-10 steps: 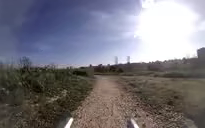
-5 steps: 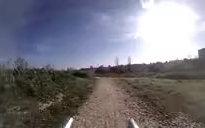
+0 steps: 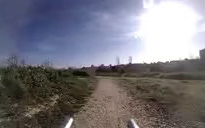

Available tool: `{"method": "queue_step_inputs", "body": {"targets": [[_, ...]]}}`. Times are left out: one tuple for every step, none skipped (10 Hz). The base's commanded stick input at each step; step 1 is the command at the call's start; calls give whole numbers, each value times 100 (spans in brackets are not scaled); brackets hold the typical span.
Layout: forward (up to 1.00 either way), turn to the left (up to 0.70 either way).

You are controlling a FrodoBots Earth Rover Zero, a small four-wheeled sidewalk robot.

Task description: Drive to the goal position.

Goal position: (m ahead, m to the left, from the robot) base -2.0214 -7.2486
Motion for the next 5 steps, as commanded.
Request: {"method": "queue_step_inputs", "body": {"targets": [[50,0],[50,0],[50,0],[50,0],[50,0]]}}
